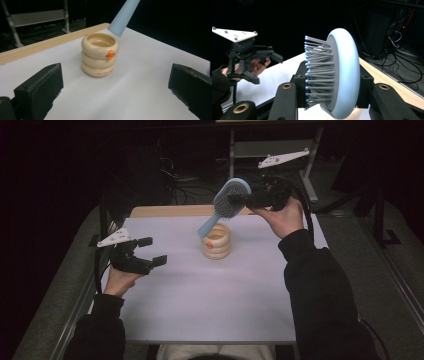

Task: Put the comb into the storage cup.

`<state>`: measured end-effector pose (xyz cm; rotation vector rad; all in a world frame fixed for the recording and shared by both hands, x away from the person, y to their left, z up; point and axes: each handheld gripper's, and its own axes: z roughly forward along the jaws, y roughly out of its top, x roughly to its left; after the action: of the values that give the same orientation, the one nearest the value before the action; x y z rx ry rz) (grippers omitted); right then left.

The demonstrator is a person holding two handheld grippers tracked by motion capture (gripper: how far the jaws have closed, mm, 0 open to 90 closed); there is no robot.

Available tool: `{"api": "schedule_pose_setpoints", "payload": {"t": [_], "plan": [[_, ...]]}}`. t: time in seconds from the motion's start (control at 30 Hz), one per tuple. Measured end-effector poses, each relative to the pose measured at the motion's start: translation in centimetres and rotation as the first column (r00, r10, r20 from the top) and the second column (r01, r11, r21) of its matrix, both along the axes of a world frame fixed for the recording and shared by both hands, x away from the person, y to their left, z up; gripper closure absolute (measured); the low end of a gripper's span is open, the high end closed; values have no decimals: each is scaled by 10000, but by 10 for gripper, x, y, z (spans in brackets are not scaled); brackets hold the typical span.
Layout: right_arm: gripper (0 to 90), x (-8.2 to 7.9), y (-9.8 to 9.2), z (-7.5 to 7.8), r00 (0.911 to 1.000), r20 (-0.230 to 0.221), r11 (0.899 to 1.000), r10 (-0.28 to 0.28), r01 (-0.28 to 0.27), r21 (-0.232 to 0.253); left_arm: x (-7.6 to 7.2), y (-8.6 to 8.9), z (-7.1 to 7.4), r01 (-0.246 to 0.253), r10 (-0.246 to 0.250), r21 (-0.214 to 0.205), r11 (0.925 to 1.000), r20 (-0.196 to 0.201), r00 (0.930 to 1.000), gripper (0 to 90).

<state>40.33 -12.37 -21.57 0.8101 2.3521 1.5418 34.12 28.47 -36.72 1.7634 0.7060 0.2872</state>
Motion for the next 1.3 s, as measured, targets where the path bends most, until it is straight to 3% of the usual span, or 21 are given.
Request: {"api": "schedule_pose_setpoints", "payload": {"t": [0.2, 0.5, 0.77, 0.93, 1.1, 1.3], "plan": [[556, 7, -4, 0, 9998, 59, 9998, -181, 181, 28, -7, 21, -12, -439, 444, -395, 9983, 118, 9989, 0], [555, 15, -8, -4, 9990, 37, 9990, -438, 438, -74, -14, 37, -24, -672, 679, -324, 9972, 214, 9975, 0], [555, 20, -13, -7, 9979, -40, 9977, -641, 639, -221, -23, 48, -38, -828, 827, 32, 9966, 233, 9963, 0], [554, 25, -13, -12, 9970, -105, 9962, -764, 759, -437, -27, 55, -43, -883, 880, 89, 9961, 299, 9957, 0], [554, 32, -10, -17, 9959, -216, 9944, -876, 861, -618, -29, 62, -51, -1001, 1000, 199, 9948, 41, 9950, 0], [554, 41, -1, -26, 9949, -383, 9910, -930, 888, -1006, -30, 63, -54, -1001, 998, 178, 9948, 142, 9949, 0]]}}
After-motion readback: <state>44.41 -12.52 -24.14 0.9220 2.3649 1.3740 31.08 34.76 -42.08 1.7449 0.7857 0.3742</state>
